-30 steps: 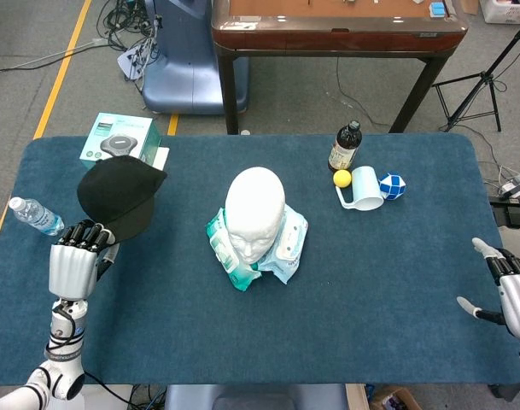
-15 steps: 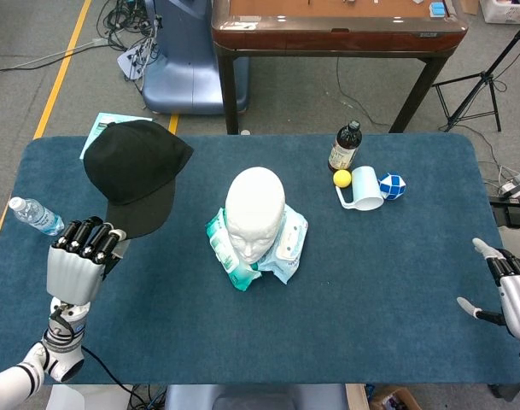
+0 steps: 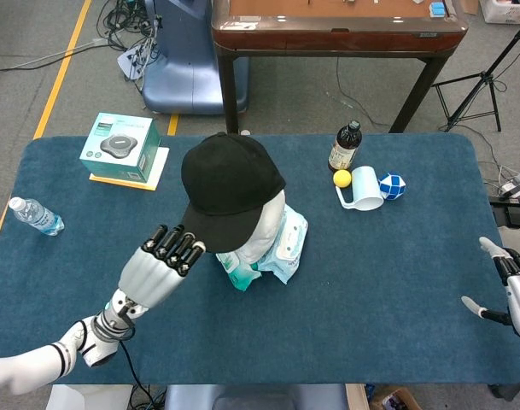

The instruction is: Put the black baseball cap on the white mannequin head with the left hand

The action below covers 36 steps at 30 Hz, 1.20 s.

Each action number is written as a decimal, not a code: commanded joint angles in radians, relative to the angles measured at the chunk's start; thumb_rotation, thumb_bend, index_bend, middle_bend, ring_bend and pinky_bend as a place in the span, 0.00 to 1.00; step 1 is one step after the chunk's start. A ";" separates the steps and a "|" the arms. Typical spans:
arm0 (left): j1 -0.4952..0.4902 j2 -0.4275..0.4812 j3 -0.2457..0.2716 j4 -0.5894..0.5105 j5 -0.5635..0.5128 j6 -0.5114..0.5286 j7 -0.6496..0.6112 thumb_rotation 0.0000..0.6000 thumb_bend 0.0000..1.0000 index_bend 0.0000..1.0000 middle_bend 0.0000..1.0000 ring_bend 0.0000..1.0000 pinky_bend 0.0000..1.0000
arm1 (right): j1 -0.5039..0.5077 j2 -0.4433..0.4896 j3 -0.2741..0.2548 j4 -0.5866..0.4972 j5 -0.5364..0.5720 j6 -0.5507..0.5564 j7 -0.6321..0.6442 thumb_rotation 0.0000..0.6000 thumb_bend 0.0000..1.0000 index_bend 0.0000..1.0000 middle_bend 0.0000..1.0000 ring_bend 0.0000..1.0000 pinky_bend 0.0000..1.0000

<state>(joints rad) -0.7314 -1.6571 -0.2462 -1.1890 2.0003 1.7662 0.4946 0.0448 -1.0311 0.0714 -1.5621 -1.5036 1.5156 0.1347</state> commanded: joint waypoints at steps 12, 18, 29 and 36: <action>-0.078 -0.160 0.050 0.133 -0.011 -0.135 0.097 1.00 0.34 0.75 0.77 0.54 0.72 | 0.000 0.015 0.010 0.016 0.025 -0.015 0.054 1.00 0.00 0.08 0.24 0.18 0.26; 0.003 -0.153 0.074 0.055 -0.100 -0.192 0.230 1.00 0.34 0.57 0.73 0.51 0.72 | 0.003 0.015 0.012 0.015 0.031 -0.026 0.050 1.00 0.00 0.08 0.24 0.18 0.26; 0.070 -0.105 0.106 -0.073 -0.120 -0.204 0.333 1.00 0.34 0.34 0.70 0.49 0.72 | 0.014 0.007 0.014 0.008 0.041 -0.048 0.018 1.00 0.00 0.08 0.24 0.18 0.26; 0.090 -0.083 0.082 -0.141 -0.181 -0.249 0.377 1.00 0.34 0.35 0.70 0.49 0.72 | 0.015 0.008 0.015 0.009 0.044 -0.050 0.020 1.00 0.00 0.08 0.24 0.18 0.26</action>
<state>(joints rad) -0.6482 -1.7464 -0.1587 -1.3171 1.8317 1.5274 0.8615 0.0598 -1.0233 0.0860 -1.5532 -1.4603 1.4656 0.1543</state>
